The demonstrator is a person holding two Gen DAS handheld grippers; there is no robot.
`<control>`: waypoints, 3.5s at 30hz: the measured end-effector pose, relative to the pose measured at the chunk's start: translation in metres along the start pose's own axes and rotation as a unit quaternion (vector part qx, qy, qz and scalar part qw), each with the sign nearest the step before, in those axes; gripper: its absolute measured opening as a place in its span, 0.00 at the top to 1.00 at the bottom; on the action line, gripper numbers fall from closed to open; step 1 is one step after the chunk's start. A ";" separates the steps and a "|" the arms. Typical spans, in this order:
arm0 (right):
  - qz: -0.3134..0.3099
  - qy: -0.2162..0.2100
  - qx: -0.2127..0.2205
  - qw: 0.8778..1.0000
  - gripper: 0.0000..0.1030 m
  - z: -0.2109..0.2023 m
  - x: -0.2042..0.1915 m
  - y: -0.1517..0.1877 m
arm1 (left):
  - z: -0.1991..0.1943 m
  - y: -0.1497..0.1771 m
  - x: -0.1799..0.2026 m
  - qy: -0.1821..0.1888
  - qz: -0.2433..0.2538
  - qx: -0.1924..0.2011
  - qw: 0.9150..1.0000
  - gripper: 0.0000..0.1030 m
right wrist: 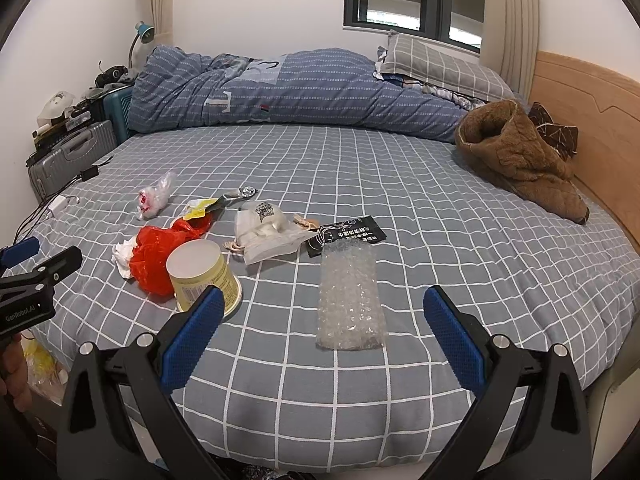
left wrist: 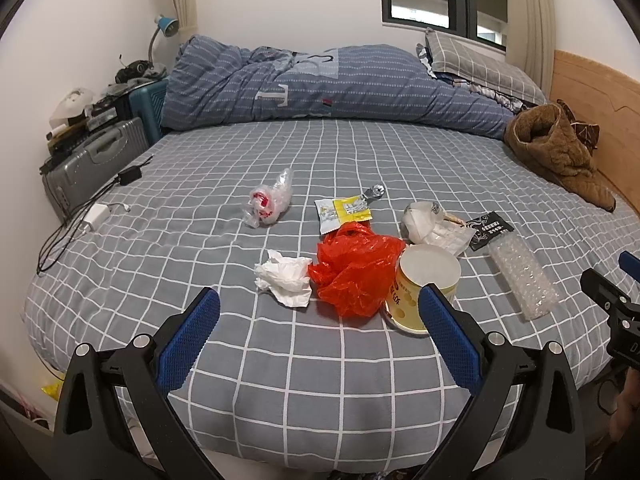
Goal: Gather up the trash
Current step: 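Move both grippers toward the trash on the bed, then grasp the red plastic bag with the left gripper while the right gripper grasps the bubble wrap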
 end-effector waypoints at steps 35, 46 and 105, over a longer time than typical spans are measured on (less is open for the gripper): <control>-0.018 0.019 -0.024 0.999 0.09 0.008 -0.003 0.006 | 0.009 0.005 -0.010 -0.007 0.001 -0.023 1.000 0.05; -0.012 0.016 -0.026 0.999 0.09 0.010 -0.001 0.006 | 0.012 0.008 -0.008 -0.006 0.005 -0.031 1.000 0.05; 0.001 0.007 -0.133 0.991 0.66 0.154 0.011 0.046 | 0.163 0.019 0.037 0.046 0.039 -0.121 0.991 0.47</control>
Point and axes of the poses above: each gripper's, at about its wrist camera, not at the fingertips, and z roughly the way its jaws point, x to its right, y to its underside, the point moved 8 cm from there along z, roughly the way its jaws point, and after that the axes turned 1 degree about -z, right-handed, at the moved point
